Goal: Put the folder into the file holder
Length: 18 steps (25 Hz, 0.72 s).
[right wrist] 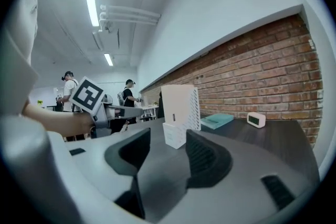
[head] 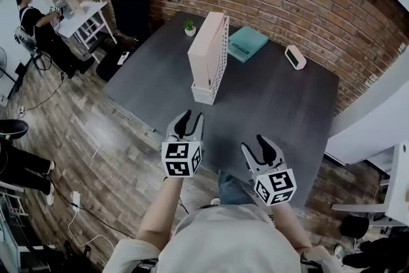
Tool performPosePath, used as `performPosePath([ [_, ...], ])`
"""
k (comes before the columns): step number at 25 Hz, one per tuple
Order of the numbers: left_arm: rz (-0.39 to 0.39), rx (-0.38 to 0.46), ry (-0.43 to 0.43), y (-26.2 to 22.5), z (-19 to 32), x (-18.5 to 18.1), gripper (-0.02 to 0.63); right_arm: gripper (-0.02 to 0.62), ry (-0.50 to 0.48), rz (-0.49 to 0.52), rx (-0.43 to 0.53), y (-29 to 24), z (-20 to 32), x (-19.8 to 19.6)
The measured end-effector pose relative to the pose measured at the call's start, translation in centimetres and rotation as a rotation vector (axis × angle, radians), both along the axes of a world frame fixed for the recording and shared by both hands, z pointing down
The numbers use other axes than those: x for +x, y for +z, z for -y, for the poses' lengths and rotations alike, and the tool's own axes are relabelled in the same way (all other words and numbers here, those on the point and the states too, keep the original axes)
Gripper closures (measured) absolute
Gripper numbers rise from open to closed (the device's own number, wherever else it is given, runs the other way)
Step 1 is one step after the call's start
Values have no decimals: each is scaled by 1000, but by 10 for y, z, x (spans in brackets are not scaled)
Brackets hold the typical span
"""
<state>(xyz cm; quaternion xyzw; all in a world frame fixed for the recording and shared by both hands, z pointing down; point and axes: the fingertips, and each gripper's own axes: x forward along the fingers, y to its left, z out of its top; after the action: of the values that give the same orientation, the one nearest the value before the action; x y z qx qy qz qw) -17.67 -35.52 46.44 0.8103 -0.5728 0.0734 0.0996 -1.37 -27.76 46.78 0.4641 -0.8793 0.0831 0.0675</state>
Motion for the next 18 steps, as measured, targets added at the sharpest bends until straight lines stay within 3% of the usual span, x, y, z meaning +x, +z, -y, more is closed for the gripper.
performPosePath([
  [7,-46,-14,-19,2,-87,-8,572,508,-1,-37,5,4,-40,-5],
  [13,-85,-41,-52,13,-143,-19,595,585,-19,-65,25,3,-67,-7],
  [18,-116,-68,-75,26,-175,-27,595,592,-25,-61,37,1,-85,-6],
])
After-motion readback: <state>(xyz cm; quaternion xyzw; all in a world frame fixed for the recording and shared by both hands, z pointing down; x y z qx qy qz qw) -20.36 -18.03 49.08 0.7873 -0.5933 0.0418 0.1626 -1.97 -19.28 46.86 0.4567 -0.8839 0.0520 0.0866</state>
